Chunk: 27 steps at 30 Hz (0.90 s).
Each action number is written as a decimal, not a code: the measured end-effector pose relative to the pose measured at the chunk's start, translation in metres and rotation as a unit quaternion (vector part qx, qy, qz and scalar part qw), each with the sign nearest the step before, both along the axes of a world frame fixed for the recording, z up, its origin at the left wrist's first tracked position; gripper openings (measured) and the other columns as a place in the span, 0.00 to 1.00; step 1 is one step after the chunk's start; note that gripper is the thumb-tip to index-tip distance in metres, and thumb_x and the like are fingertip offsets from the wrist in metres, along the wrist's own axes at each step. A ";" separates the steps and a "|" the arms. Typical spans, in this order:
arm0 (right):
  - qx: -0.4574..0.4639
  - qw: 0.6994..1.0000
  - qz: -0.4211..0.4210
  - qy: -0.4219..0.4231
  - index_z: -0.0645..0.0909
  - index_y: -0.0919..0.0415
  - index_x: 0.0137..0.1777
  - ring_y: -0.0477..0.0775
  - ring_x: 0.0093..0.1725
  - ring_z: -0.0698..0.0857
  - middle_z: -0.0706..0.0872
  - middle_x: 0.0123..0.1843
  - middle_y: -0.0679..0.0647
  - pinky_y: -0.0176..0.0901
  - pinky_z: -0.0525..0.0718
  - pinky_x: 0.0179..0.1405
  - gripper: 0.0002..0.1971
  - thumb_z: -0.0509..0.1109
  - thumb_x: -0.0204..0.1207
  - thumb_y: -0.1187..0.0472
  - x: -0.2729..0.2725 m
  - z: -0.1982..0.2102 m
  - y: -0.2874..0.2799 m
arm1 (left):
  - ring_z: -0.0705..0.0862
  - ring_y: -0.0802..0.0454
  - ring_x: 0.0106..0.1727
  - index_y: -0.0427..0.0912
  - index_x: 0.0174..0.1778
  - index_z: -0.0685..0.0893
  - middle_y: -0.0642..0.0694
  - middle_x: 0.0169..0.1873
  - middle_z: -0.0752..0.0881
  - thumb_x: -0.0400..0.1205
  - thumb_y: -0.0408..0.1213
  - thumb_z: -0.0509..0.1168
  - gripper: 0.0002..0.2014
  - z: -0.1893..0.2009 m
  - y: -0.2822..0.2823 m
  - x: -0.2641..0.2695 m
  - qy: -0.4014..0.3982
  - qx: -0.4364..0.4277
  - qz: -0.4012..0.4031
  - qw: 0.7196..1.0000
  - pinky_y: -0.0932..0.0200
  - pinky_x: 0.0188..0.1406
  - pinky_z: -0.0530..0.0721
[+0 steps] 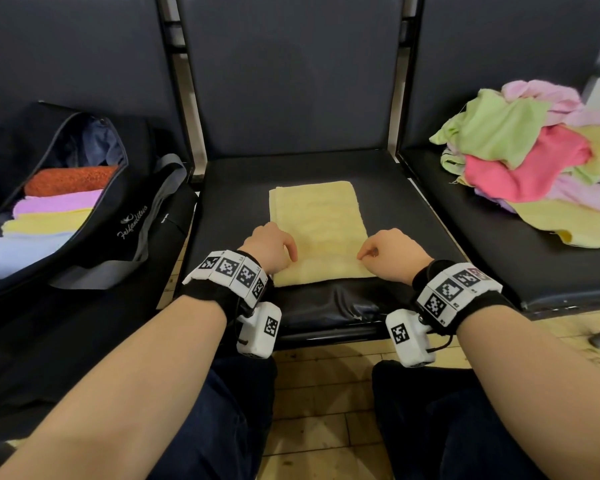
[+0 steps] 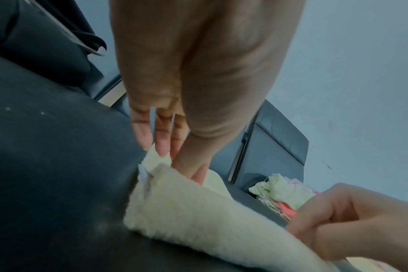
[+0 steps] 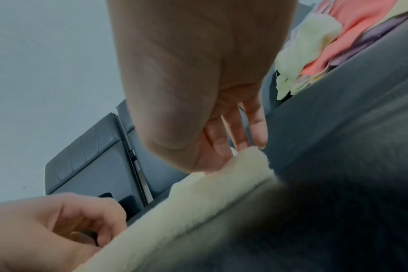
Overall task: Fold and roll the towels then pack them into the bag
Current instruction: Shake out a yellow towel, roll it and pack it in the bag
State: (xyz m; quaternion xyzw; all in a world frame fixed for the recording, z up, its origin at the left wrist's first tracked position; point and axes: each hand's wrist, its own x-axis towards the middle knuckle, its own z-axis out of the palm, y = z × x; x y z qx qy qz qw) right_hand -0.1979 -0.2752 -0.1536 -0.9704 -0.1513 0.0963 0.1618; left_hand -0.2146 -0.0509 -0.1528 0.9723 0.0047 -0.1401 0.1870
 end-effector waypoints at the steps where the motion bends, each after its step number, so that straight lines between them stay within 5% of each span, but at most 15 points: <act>1: -0.006 1.000 0.003 0.005 0.90 0.56 0.52 0.57 0.54 0.86 0.89 0.54 0.52 0.48 0.82 0.62 0.13 0.63 0.76 0.61 0.000 0.001 0.000 | 0.79 0.46 0.57 0.55 0.39 0.85 0.46 0.59 0.77 0.79 0.27 0.61 0.16 0.000 0.000 0.000 0.001 0.003 -0.008 1.000 0.53 0.57 0.82; 5: -0.075 0.996 0.037 0.016 0.86 0.53 0.57 0.54 0.59 0.81 0.88 0.54 0.49 0.47 0.58 0.72 0.14 0.65 0.75 0.56 0.000 0.001 0.000 | 0.81 0.54 0.53 0.46 0.53 0.89 0.50 0.57 0.86 0.83 0.36 0.62 0.10 0.006 0.003 -0.003 0.027 0.005 -0.049 0.998 0.61 0.53 0.80; 7: -0.091 0.994 0.050 0.036 0.81 0.50 0.64 0.56 0.64 0.78 0.85 0.60 0.48 0.47 0.57 0.74 0.18 0.65 0.74 0.57 0.000 0.001 0.000 | 0.82 0.55 0.53 0.44 0.56 0.88 0.52 0.55 0.87 0.82 0.50 0.65 0.15 0.012 0.004 -0.004 0.041 0.028 -0.066 0.997 0.60 0.54 0.80; 9: -0.088 0.993 0.053 0.057 0.77 0.47 0.69 0.60 0.66 0.77 0.83 0.65 0.49 0.48 0.68 0.72 0.23 0.66 0.72 0.59 -0.001 0.001 -0.001 | 0.82 0.53 0.58 0.45 0.61 0.85 0.52 0.57 0.85 0.77 0.58 0.68 0.24 0.014 0.005 -0.007 0.066 0.053 -0.084 0.993 0.57 0.60 0.80; 11: -0.070 0.994 0.048 0.071 0.76 0.48 0.70 0.61 0.65 0.79 0.81 0.67 0.51 0.49 0.78 0.66 0.25 0.65 0.72 0.64 -0.002 0.000 -0.001 | 0.80 0.51 0.62 0.46 0.68 0.79 0.51 0.61 0.82 0.75 0.54 0.72 0.27 0.015 0.005 -0.009 0.079 0.077 -0.100 0.989 0.55 0.63 0.79; 15: -0.037 0.996 0.050 0.064 0.77 0.52 0.67 0.60 0.58 0.82 0.83 0.62 0.56 0.50 0.82 0.57 0.25 0.61 0.72 0.72 0.000 -0.007 -0.003 | 0.81 0.49 0.60 0.43 0.69 0.79 0.48 0.61 0.82 0.75 0.40 0.74 0.25 0.011 0.003 -0.010 0.058 0.062 -0.092 0.992 0.57 0.61 0.81; 21: 0.031 0.996 0.056 0.058 0.70 0.53 0.67 0.61 0.59 0.78 0.76 0.66 0.56 0.49 0.76 0.58 0.18 0.56 0.81 0.69 0.001 -0.010 -0.008 | 0.80 0.46 0.59 0.42 0.75 0.65 0.43 0.63 0.80 0.82 0.39 0.62 0.24 0.009 0.005 -0.007 0.072 0.002 0.011 0.997 0.53 0.59 0.79; 27: 0.072 0.995 0.023 0.060 0.75 0.57 0.72 0.59 0.65 0.75 0.73 0.64 0.60 0.38 0.67 0.59 0.20 0.49 0.86 0.66 0.004 -0.014 -0.009 | 0.79 0.47 0.50 0.41 0.64 0.69 0.44 0.51 0.80 0.84 0.40 0.55 0.14 0.012 0.001 -0.003 0.089 -0.032 0.055 0.994 0.52 0.53 0.80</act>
